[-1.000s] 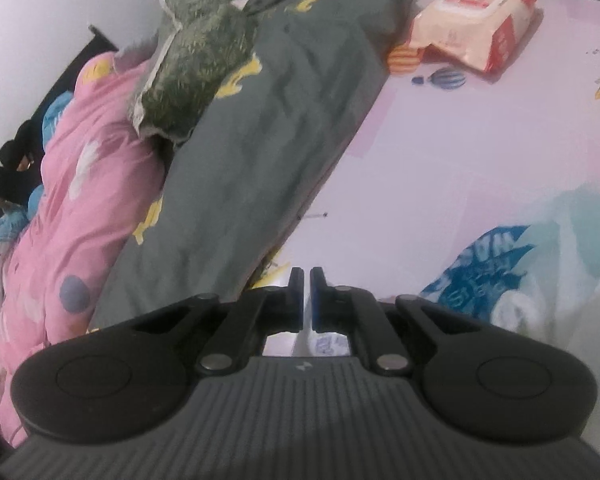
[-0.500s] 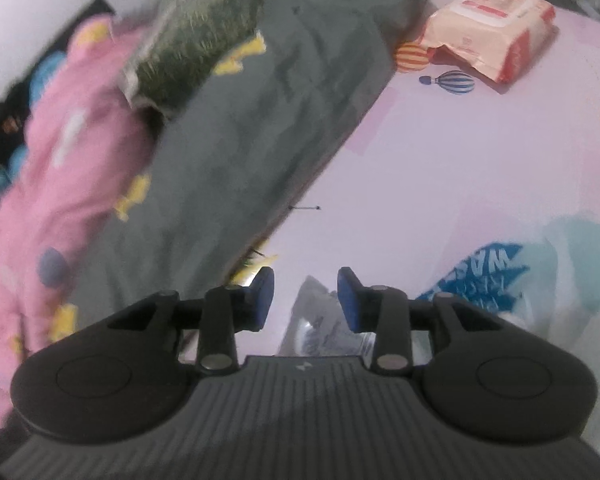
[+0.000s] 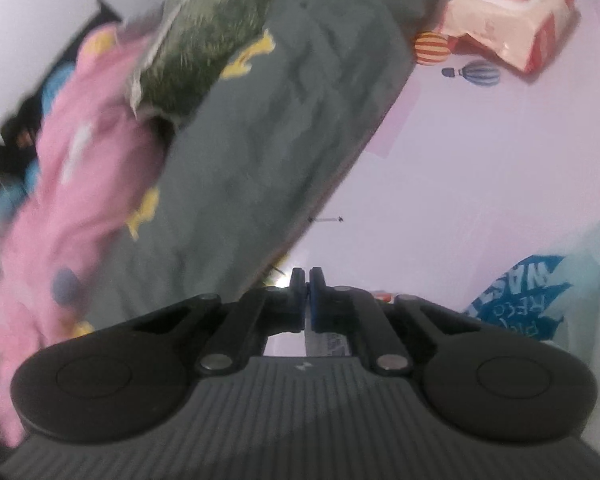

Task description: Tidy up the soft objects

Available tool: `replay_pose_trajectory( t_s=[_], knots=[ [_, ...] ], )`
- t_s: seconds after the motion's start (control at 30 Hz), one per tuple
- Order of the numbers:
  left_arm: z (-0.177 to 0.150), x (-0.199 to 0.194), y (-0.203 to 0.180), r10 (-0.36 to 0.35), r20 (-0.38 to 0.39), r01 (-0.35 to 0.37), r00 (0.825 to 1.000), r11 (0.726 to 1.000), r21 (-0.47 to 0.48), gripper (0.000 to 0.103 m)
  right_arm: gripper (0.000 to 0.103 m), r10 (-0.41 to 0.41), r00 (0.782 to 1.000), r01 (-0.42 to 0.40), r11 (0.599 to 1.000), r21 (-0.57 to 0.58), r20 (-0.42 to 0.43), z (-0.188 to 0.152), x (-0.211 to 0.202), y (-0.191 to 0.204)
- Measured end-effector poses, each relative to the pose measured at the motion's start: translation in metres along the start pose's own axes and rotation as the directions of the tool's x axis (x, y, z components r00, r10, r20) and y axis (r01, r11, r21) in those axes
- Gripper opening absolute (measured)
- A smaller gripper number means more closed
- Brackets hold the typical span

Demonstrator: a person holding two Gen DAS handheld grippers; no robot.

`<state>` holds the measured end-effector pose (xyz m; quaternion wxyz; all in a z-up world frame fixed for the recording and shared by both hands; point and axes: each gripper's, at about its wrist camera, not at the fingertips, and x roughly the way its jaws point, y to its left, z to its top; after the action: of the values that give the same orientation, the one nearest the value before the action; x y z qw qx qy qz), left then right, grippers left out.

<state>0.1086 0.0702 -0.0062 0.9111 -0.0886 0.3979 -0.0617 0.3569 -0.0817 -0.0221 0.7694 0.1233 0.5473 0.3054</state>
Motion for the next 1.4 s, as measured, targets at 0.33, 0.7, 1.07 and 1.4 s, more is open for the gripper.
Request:
replay_pose_trajectory(
  t_s=[0.33,0.7,1.07,1.4],
  knots=[
    [0.005,0.003,-0.010,-0.007,0.002,0.007,1.000,1.000,0.026,0.058,0.003,0.033,0.997,-0.040,0.994,0.101,0.071,-0.001,-0.034,-0.051],
    [0.028,0.029,-0.037,-0.027,0.019,0.026,0.999,0.998,0.064,0.058,0.010,0.000,0.998,-0.012,0.983,0.185,0.065,-0.019,-0.053,-0.093],
    [0.047,0.086,-0.074,-0.038,0.030,0.036,0.999,0.997,0.063,0.059,0.015,0.107,0.994,-0.111,0.949,0.295,0.031,-0.012,-0.043,-0.114],
    [0.054,0.128,-0.084,-0.019,-0.022,0.020,1.000,0.997,0.079,0.063,0.015,0.178,0.984,-0.171,0.929,0.329,0.010,-0.005,-0.034,-0.125]
  ],
)
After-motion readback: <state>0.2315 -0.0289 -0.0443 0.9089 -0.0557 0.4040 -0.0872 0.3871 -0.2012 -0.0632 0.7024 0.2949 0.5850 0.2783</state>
